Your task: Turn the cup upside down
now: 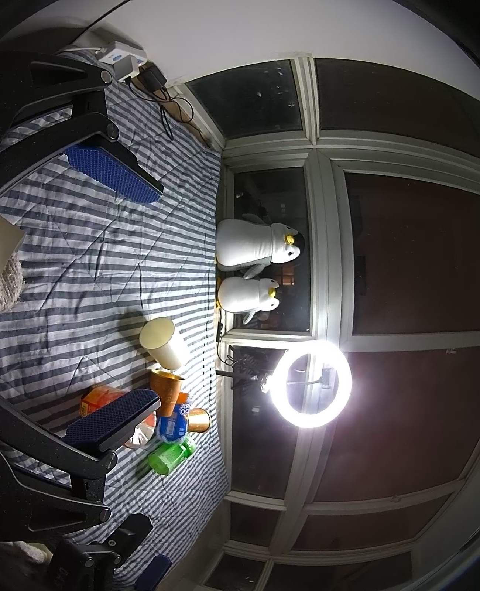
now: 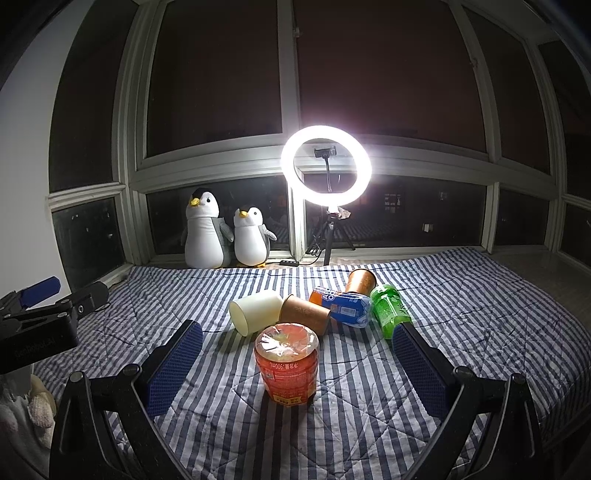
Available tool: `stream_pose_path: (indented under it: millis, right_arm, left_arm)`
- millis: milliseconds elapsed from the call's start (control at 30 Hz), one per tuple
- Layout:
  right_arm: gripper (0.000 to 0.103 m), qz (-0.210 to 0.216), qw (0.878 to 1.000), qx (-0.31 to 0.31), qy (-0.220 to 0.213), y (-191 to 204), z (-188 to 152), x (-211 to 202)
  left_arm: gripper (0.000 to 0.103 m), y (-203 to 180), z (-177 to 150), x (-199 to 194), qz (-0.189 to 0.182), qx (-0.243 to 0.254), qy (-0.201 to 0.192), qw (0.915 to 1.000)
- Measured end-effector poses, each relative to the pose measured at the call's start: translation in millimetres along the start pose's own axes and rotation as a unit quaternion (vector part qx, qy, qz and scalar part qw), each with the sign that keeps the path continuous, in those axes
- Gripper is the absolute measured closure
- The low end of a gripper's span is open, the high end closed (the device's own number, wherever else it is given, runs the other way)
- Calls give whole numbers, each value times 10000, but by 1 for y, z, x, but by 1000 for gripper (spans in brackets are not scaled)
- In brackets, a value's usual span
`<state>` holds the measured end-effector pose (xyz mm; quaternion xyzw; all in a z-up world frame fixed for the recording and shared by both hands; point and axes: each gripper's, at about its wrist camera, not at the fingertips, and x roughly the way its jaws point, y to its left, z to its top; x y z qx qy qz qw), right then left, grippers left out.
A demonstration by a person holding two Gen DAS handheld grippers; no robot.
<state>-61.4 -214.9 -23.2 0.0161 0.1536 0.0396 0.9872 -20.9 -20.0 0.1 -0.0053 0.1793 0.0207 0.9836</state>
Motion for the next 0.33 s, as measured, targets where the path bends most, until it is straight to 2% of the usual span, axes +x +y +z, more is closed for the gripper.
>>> stream_pose_path:
  millis: [333]
  right_arm:
    - [1,7,10000,9,23,-2,0,1]
  left_arm:
    - [1,0,1,0,8,17,-41,10000]
